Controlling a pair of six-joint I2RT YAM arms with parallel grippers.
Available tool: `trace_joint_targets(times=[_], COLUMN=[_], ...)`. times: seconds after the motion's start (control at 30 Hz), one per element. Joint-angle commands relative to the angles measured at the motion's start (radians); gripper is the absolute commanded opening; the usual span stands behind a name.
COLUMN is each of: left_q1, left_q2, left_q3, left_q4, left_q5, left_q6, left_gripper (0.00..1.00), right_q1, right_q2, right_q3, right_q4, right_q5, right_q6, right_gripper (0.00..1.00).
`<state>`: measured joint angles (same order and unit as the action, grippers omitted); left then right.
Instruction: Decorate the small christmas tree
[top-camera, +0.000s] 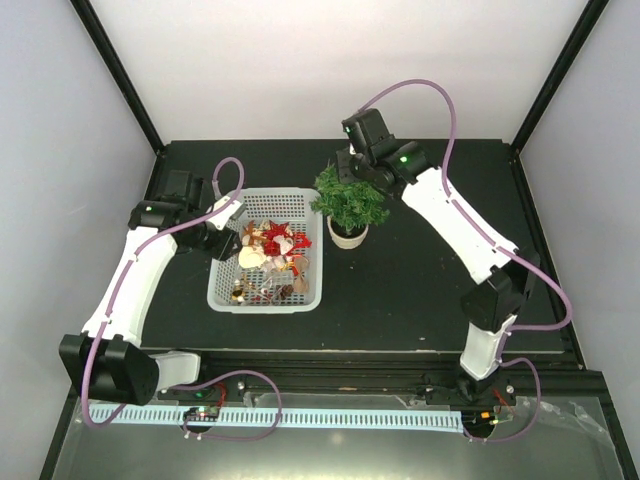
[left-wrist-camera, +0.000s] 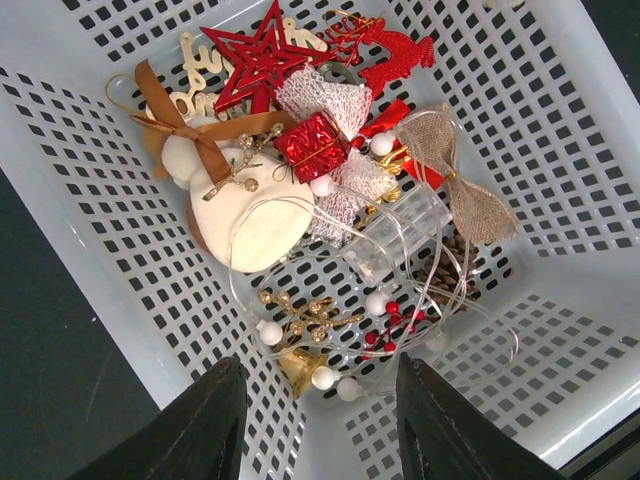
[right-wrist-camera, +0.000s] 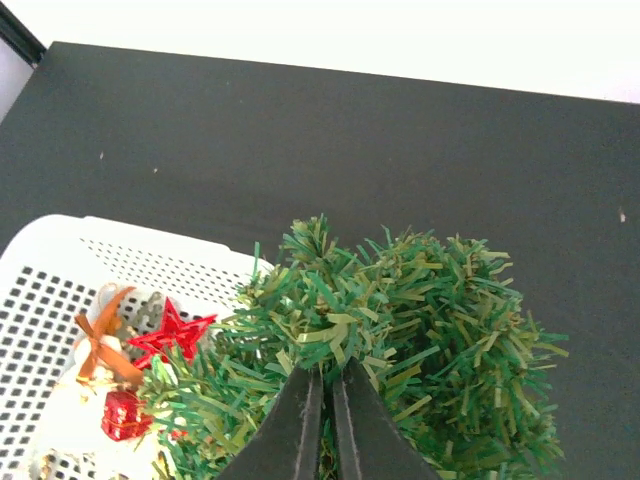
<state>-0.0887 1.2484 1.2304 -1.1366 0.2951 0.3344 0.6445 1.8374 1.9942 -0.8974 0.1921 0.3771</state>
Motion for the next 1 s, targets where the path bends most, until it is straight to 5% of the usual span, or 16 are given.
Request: trace_joint_targets(times=[0.0,0.53,0.97], left_q1=[0.007,0.009,0.010], left_q2=[-0.003,0.023,0.052], left_q3=[0.029,0.028,0.055], left_q4=[-0.008,0.015,0.014], left_q5=[0.028,0.046,0.068], left_q6=[-0.026,-0.047,-0.058], left_gripper=[0.43,0.44,0.52], right_q1=[0.000,0.007,0.037], right_q2=[-0.071,-0.287,-0.584], right_q3=[-0.046,-0.135,-0.504], right_q4=[0.002,-0.102,-0.006], right_q5=[-0.013,0.010,0.029], right_q6=[0.005,0.012,0.035], right_gripper=[0.02,0.01,0.01])
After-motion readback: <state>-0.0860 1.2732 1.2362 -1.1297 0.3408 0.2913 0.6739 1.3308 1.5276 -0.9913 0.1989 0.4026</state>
